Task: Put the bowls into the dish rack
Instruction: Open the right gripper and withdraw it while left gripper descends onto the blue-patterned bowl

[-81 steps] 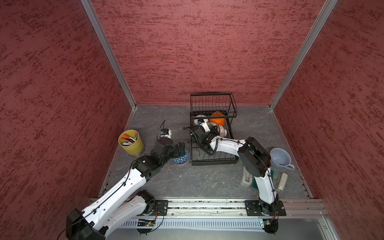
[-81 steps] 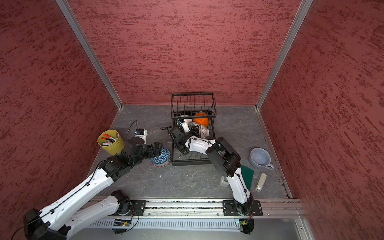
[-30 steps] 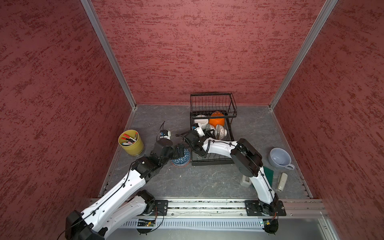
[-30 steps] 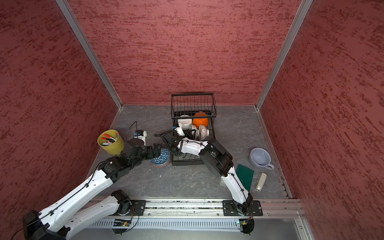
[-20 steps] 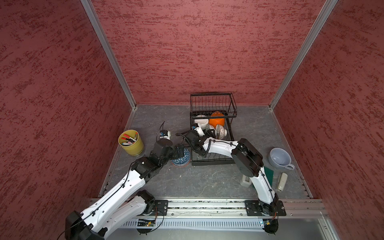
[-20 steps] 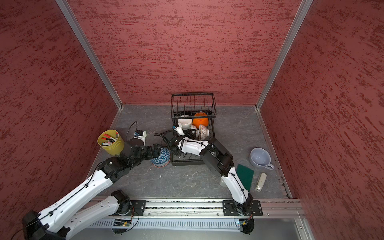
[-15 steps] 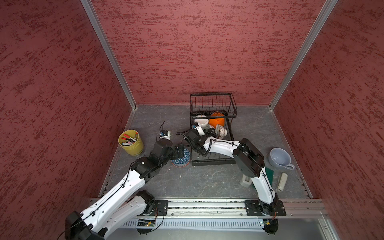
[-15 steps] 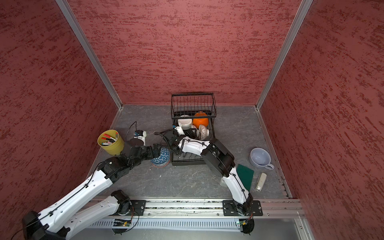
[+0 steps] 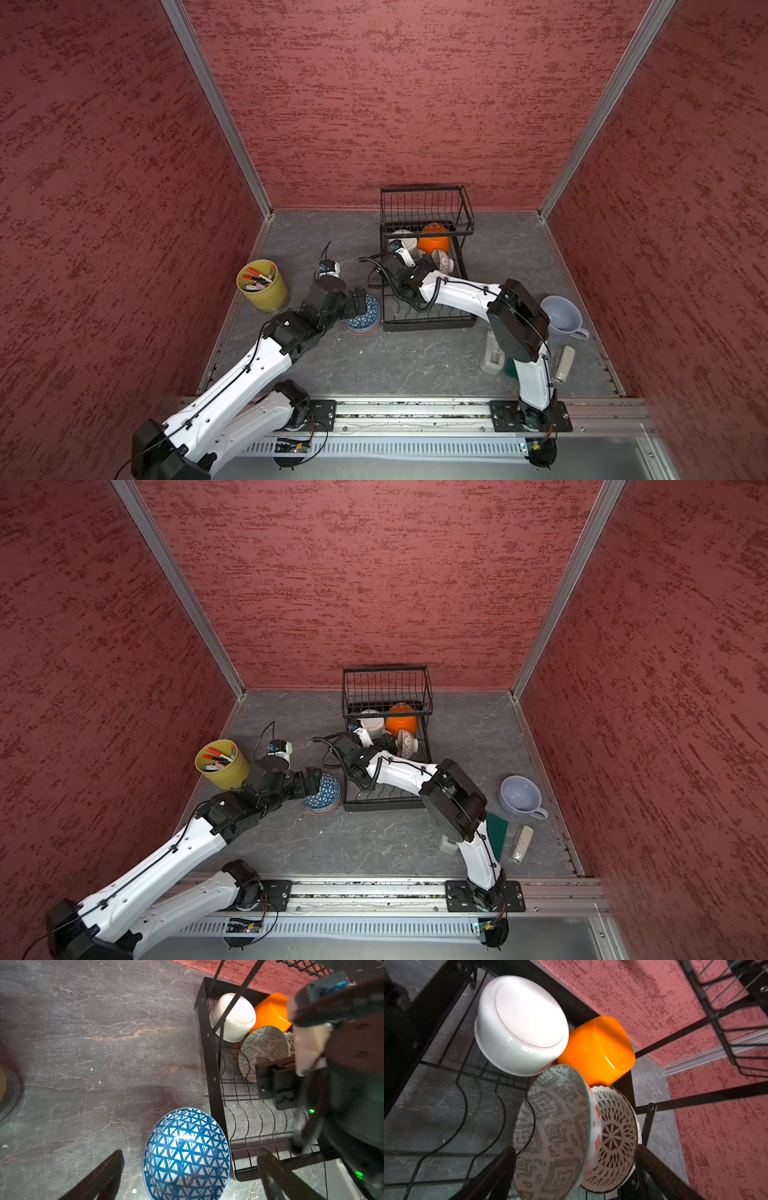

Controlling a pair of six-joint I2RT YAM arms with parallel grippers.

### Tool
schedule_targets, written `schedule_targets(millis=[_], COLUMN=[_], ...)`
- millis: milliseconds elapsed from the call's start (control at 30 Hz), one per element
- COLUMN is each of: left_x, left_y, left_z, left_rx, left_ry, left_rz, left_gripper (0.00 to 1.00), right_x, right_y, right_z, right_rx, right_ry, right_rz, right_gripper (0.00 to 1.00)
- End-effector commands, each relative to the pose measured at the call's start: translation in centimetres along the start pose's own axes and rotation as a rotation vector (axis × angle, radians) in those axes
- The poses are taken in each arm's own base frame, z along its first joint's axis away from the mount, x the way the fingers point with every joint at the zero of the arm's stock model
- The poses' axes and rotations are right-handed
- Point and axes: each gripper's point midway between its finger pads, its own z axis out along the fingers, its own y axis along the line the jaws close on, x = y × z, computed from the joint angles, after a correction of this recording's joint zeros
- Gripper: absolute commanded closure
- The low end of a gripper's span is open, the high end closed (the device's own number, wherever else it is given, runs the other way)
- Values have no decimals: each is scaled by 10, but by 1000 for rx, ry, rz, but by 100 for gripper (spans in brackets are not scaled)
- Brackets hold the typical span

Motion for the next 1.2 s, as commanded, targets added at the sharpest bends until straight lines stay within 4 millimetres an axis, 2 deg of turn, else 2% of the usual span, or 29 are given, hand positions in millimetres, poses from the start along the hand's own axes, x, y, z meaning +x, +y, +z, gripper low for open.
schedule_targets(millis=[0,533,800,1000,1167], left_x=[-7,-2,2,15,29], left_y=[3,7,14,21,24], left_z=[-3,6,13,15,11], left_rx=[-26,-52,-101,-153,-182], left_ry=[-6,37,85,178,272], left_rz=[-10,-14,-31,-53,-42], left_gripper=[0,0,0,0,0], right_x=[-8,10,24,22,19], right_y=[-3,-16,-15,-16,-21], right_z=[-11,-56,-79,-92,-95], right_rx=[-90,-380,-559,-637,-647], right_ry=[-14,-5,28,16,-3], right_rz=[101,207,275,320,328], right_gripper=[10,10,9,9,8])
